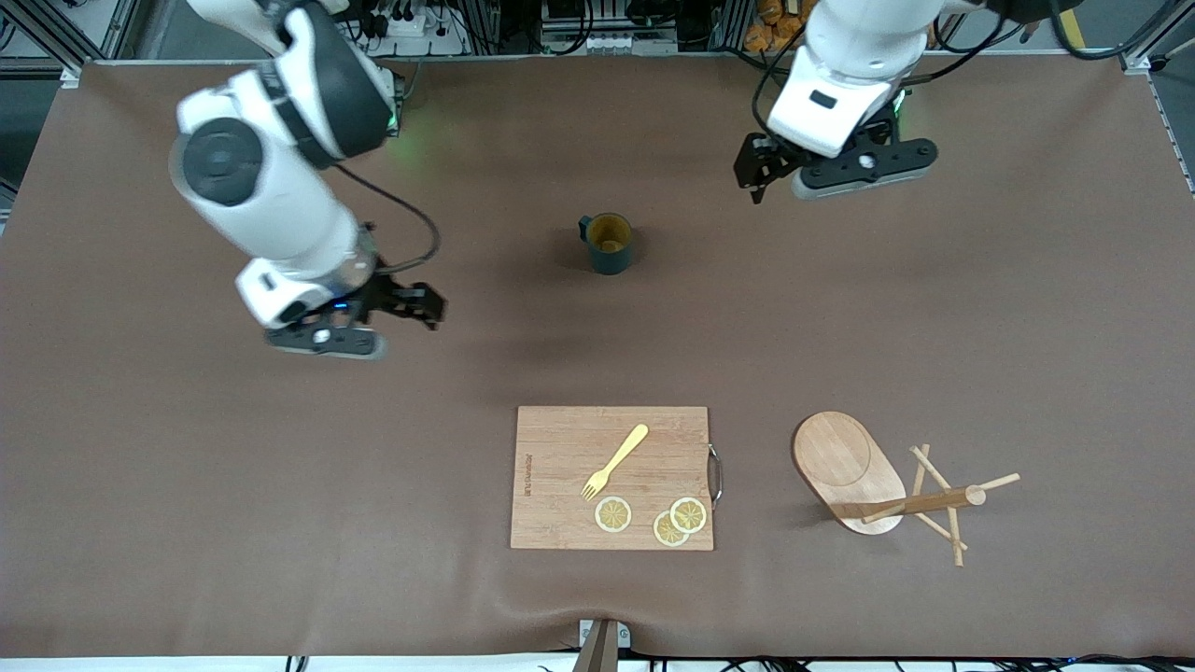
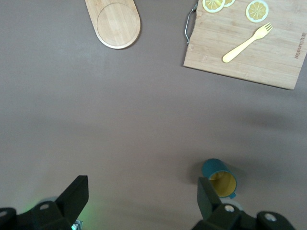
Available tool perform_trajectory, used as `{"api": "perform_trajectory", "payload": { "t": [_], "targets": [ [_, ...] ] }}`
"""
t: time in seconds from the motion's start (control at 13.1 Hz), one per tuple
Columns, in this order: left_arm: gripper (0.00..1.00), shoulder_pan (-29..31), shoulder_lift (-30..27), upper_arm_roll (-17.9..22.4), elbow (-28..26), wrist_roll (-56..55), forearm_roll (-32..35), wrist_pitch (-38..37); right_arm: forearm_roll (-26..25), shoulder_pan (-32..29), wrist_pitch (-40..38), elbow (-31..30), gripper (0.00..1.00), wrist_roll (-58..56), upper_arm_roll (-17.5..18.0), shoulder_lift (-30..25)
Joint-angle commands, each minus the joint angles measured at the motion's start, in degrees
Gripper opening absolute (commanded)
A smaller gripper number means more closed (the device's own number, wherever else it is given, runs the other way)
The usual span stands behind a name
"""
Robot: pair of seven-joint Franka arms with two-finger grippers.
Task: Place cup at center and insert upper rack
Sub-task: 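Set the mug down, open the right gripper while the left gripper approaches, then move the left gripper down onto the teal mug's handle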
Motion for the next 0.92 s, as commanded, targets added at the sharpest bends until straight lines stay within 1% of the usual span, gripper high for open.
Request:
{"api": "perform_trajectory", "payload": {
  "t": [0.0, 0.23, 0.31, 0.46, 0.54, 0.61, 0.69, 0.76, 0.84],
  "targets": [
    [1.00, -5.4, 3.3, -0.5, 1.7, -6.7, 4.9, -0.2, 2.5, -1.1, -3.9, -1.5, 1.00, -9.2, -5.0, -4.8],
    [1.00, -13.3, 6.1, -0.5, 1.9, -14.7, 8.2, -0.2, 2.9, -2.0, -6.8, -1.5, 1.00, -21.3, -12.6, -7.6],
    [1.00, -15.8, 7.3, -0.5, 1.8, -17.7, 9.7, -0.2, 2.8, -2.7, -7.8, -1.7, 1.00, -24.0, -14.2, -8.2],
    [1.00, -21.5, 10.7, -0.5, 1.9, -24.8, 12.6, -0.2, 2.7, -3.0, -9.4, -1.8, 1.00, -24.7, -16.8, -9.2],
    [1.00, -24.6, 12.4, -0.4, 2.0, -28.2, 14.1, -0.2, 2.7, -3.4, -9.7, -1.8, 1.00, -27.0, -18.6, -9.3],
    [1.00, -27.4, 14.3, -0.4, 2.0, -32.3, 16.2, -0.2, 2.8, -3.8, -9.7, -1.6, 1.00, -30.3, -19.9, -9.3],
    [1.00, -30.7, 16.4, -0.4, 2.0, -39.0, 20.5, -0.1, 2.7, -3.8, -9.8, -1.5, 1.00, -31.0, -20.0, -9.3],
    [1.00, -34.3, 19.8, -0.2, 3.1, -47.1, 26.0, -0.1, 2.1, -3.7, -10.4, -1.3, 1.00, -31.1, -20.0, -9.4],
    [1.00, -36.8, 23.9, -0.2, 5.9, -52.2, 29.2, -0.2, 1.9, -3.7, -11.5, -0.5, 1.00, -31.2, -20.0, -9.4]
  ]
}}
